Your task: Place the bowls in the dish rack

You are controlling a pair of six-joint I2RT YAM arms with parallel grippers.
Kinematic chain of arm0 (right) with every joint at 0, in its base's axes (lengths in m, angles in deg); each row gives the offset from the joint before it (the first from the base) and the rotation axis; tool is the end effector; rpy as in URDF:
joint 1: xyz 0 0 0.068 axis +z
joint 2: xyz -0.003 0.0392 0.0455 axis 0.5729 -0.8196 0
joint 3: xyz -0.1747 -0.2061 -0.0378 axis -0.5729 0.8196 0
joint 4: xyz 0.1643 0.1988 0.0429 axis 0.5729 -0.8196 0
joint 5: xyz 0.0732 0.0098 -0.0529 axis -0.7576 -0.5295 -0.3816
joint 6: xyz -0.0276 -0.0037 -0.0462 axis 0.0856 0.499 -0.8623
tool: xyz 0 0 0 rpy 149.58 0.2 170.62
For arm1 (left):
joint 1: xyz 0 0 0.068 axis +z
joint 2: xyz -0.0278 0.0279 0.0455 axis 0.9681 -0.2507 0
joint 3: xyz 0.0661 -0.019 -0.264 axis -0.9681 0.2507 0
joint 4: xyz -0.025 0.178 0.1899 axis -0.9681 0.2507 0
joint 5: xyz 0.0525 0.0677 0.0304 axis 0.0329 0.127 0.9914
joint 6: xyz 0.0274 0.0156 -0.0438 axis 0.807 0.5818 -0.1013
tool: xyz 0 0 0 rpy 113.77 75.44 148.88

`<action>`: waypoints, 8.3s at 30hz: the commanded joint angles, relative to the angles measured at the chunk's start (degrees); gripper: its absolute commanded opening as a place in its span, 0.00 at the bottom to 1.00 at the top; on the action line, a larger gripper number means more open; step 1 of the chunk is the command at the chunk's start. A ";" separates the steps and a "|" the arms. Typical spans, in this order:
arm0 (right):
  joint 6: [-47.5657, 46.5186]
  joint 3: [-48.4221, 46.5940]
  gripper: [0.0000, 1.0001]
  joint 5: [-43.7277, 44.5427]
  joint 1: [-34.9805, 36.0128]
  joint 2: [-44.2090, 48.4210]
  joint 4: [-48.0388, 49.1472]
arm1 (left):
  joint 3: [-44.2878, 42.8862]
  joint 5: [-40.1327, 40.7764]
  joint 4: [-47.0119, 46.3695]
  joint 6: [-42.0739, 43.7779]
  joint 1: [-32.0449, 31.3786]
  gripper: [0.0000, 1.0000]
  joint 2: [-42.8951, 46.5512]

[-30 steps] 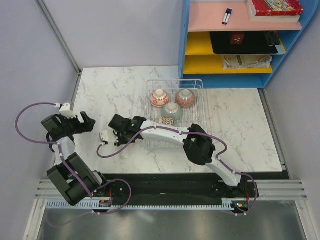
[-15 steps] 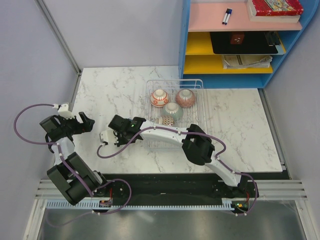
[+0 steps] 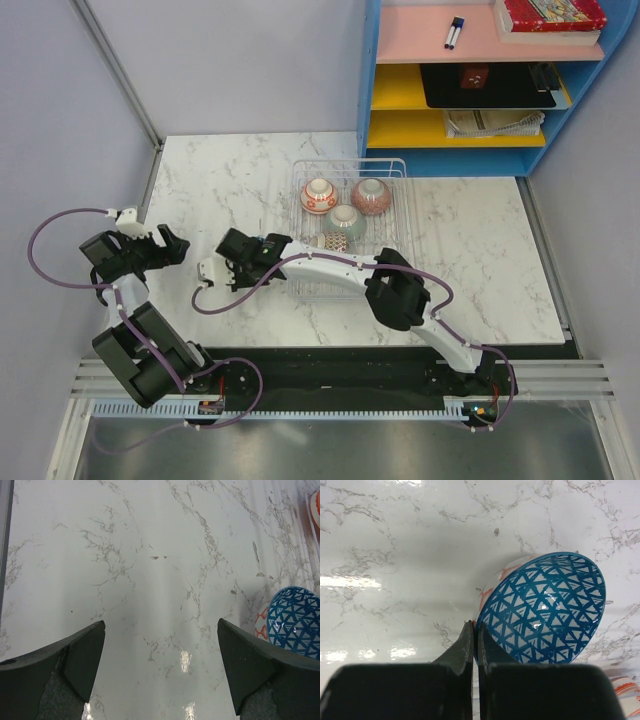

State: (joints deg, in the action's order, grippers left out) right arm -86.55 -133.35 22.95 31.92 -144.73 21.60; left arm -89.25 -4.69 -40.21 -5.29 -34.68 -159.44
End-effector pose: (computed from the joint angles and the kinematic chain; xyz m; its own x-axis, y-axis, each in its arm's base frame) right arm 0.2065 0.4802 0.1960 0.3017 -0.8616 -0.4081 -0.9223 -0.1553 -0.3539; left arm 0.2000 0.1401 0.2087 -0.4608 -0.1863 -0.8678 0.0532 0.9702 -0.2365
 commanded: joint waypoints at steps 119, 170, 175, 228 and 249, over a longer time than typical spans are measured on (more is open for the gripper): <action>98.34 89.00 0.00 -71.45 -62.21 43.17 92.37 | 4.31 -15.01 -6.35 2.85 0.69 1.00 6.30; 48.24 65.10 0.56 -48.09 -62.57 45.89 20.74 | 4.75 -15.89 -6.26 2.93 0.69 1.00 7.62; 46.22 61.67 0.57 -40.71 -59.41 45.63 15.91 | 4.75 -15.80 -6.26 2.94 0.69 1.00 7.79; 29.35 45.31 0.97 -18.90 -43.76 63.55 17.30 | 5.36 -17.21 -5.73 3.81 0.60 1.00 9.99; 20.20 57.97 0.97 -13.27 -45.95 82.19 18.44 | 8.61 -26.69 -0.46 9.17 0.69 1.00 22.72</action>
State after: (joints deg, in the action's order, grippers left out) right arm -66.29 -76.04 9.40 -13.46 -62.26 37.21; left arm -81.91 -26.33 -42.86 -0.31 -34.38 -140.47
